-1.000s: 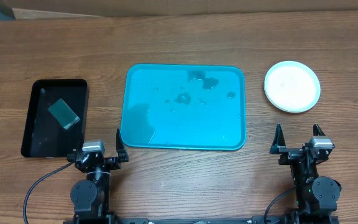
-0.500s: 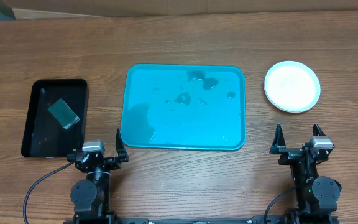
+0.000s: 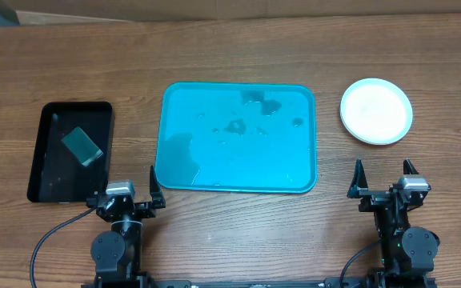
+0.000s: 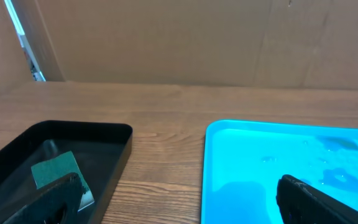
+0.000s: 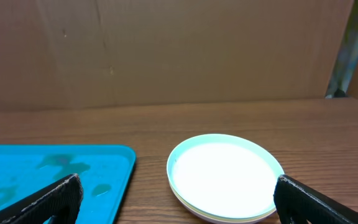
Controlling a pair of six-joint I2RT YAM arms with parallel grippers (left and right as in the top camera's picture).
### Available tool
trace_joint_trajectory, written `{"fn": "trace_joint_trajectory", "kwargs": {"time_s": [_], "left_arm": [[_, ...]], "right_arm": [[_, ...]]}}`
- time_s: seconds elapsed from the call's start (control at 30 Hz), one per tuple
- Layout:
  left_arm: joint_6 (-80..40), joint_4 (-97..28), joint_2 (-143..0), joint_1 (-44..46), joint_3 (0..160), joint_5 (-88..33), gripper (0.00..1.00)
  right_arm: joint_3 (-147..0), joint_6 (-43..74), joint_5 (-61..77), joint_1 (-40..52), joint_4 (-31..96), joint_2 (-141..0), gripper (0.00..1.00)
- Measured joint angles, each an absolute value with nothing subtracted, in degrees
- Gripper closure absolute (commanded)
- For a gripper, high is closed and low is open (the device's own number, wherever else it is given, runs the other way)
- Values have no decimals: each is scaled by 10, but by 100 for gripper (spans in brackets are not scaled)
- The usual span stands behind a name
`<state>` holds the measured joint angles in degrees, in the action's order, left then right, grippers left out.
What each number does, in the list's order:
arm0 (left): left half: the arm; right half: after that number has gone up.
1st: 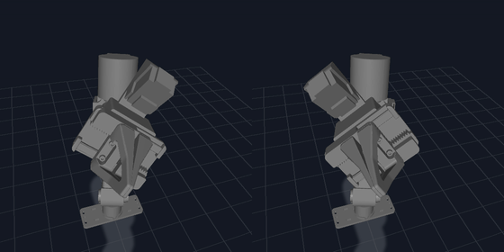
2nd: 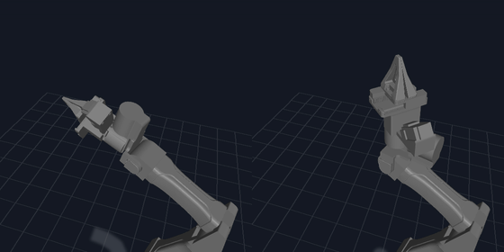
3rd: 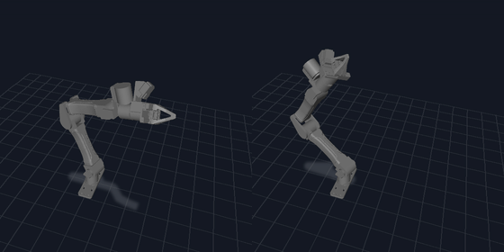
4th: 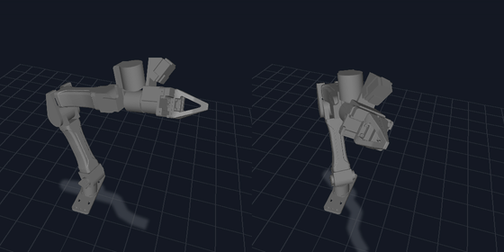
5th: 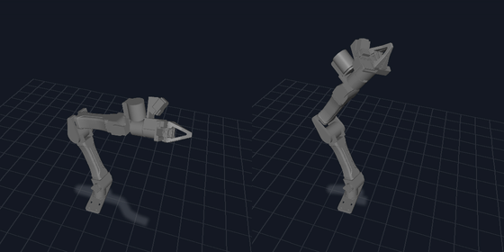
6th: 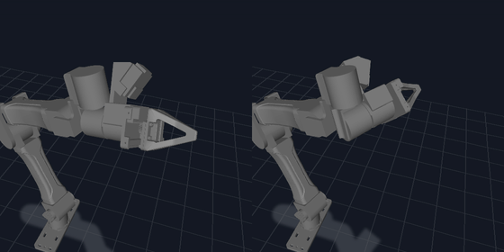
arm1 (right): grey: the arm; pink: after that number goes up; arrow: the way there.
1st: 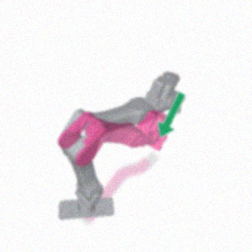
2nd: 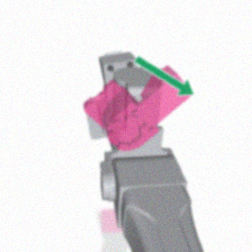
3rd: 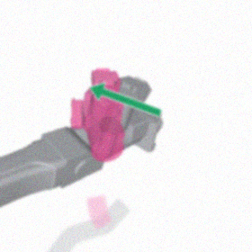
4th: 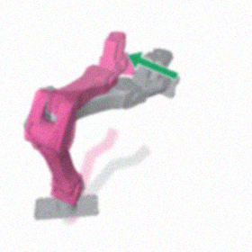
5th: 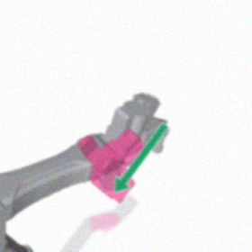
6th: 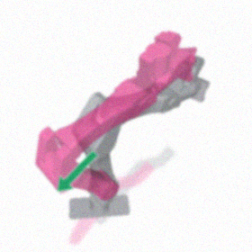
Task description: Clean dirty plates on tray and stack at the side
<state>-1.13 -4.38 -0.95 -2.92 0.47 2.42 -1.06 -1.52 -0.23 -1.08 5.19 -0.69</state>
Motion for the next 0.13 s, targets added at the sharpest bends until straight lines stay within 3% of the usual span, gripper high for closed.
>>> {"fn": "trace_joint_trajectory", "kwargs": {"time_s": [0.13], "left_arm": [[-11, -44, -10, -29, 5, 24, 0]], "right_arm": [[-11, -15, -2, -11, 52, -7, 0]]}}
